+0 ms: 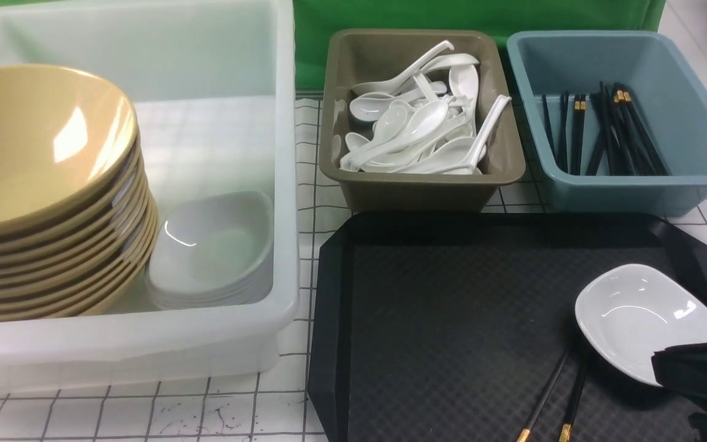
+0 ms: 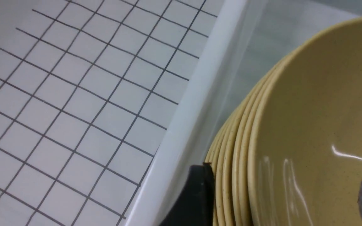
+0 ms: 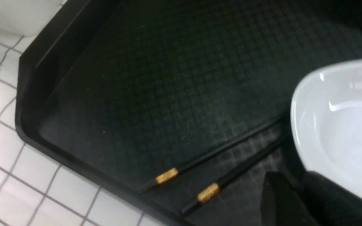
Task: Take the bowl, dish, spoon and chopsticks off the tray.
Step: Use the right arm to grab the plate
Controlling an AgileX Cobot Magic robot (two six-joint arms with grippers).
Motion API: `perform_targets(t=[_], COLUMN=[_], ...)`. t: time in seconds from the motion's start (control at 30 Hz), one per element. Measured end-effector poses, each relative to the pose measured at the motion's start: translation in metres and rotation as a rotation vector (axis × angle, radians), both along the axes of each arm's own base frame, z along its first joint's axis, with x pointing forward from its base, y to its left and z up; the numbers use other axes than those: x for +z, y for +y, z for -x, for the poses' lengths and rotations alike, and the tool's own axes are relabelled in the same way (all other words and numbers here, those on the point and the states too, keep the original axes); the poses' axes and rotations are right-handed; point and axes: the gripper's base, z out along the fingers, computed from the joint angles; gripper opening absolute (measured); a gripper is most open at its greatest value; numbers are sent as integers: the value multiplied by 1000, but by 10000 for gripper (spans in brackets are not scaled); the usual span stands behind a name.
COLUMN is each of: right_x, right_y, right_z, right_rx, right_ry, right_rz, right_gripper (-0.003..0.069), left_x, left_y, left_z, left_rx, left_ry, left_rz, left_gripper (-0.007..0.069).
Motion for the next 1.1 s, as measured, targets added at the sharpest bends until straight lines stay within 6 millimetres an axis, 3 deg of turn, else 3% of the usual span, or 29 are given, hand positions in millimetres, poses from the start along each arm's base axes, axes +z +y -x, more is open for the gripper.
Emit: perform_targets(t=[0.1,0.2,0.27,0.33,0.47,0.57,0.63,0.77,0.87,1.1], right_x=[9,11,7,5,-5,-20,-29,-49,-62,-76], right_y=[-6,-12,-18,-20,-28,-34,-37,-39,-39,-42], right_z=[-6,-12,-28,-40,-82,-117,-135,-164,-180,-193], right_rx=[-40,-69,-108,-127,-172,-201,-201,-164,-141,-169], right_ry=[117,182,225,228,290,344,356,390,435,524], right_rz=[58,107,176,199,239,253,262,295,310,294], right_gripper=[214,272,344,383,457,500,511,518,518,473], left_x=[29,42,50,43,13,-25,-43,-72,-82,-102], left_y=[-9,-17,-33,-43,-66,-76,-78,-78,-77,-73], left_z=[29,50,79,90,115,136,146,164,171,173], left_rx=[0,-5,-52,-106,-278,-393,-431,-463,-468,-458], left_ry=[-121,-203,-334,-383,-435,-337,-262,-174,-184,-185], left_rz=[-36,-54,-69,-62,-64,-92,-100,-108,-120,-190], left_gripper=[554,505,411,345,183,52,13,-8,-11,-13])
